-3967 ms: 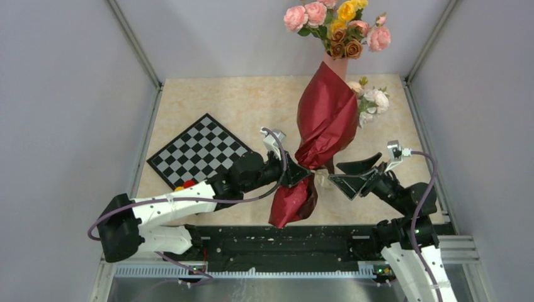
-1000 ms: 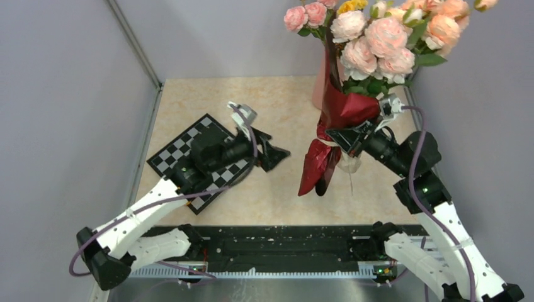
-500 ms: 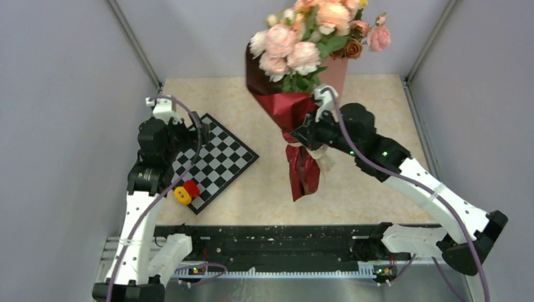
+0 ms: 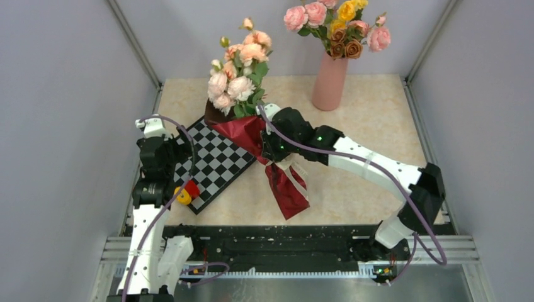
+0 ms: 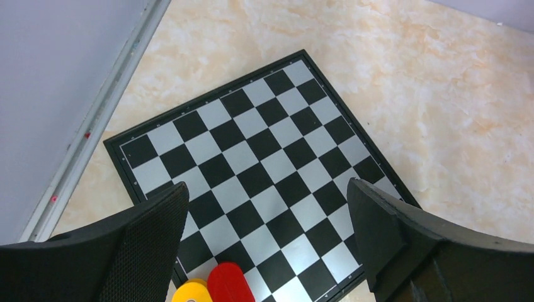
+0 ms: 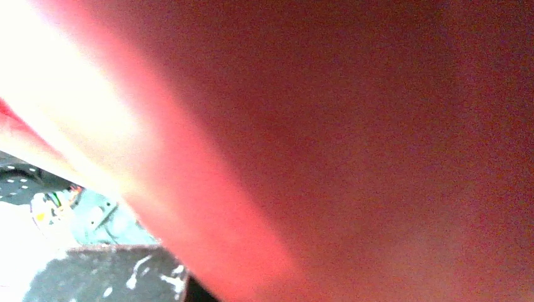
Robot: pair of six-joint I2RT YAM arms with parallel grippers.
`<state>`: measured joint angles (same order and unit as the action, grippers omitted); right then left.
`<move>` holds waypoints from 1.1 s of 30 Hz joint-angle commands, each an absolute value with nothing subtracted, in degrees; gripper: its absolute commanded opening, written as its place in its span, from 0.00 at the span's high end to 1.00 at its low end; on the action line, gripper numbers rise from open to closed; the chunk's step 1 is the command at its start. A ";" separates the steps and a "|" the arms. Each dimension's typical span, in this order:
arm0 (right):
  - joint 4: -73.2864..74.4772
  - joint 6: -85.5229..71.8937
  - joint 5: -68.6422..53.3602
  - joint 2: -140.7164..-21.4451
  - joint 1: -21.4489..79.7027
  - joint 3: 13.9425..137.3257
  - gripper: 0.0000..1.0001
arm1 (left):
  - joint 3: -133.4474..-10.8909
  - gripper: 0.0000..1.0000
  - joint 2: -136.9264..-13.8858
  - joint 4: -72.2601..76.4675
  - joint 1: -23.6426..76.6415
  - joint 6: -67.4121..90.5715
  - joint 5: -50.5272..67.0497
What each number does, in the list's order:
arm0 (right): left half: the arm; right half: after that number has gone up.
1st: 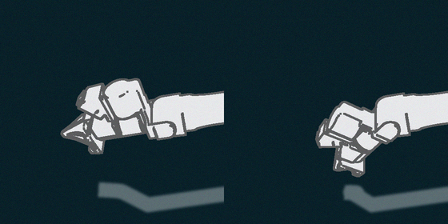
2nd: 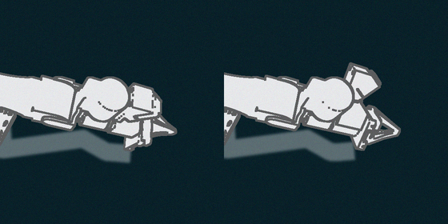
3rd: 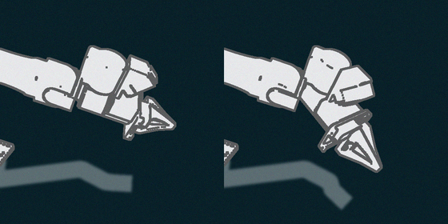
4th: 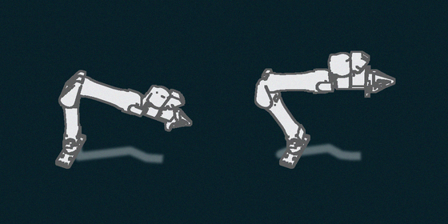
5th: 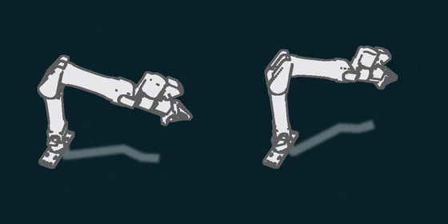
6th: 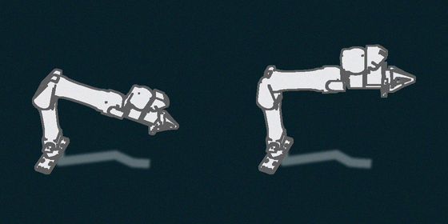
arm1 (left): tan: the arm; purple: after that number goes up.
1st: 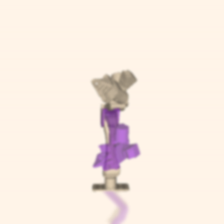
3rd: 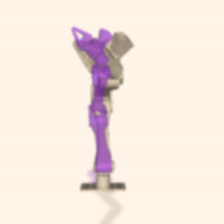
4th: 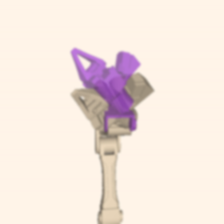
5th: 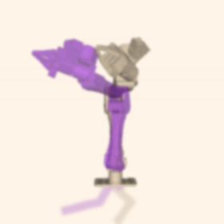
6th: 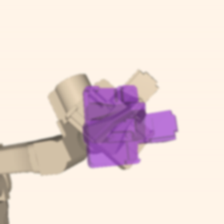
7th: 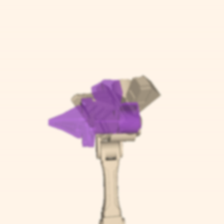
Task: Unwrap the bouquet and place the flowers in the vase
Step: Place the fake flower at the center of the board.
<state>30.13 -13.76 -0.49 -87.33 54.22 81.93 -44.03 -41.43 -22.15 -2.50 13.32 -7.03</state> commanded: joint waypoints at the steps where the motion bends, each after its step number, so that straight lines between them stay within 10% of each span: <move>1: 33.77 -16.15 0.39 -90.80 54.49 86.74 1.00 | -44.87 0.01 -40.14 -18.64 -2.82 11.52 -9.14; 33: 35.32 -21.79 15.05 -116.12 48.13 88.41 1.00 | -42.90 0.01 -40.49 -16.94 -2.88 13.71 -3.43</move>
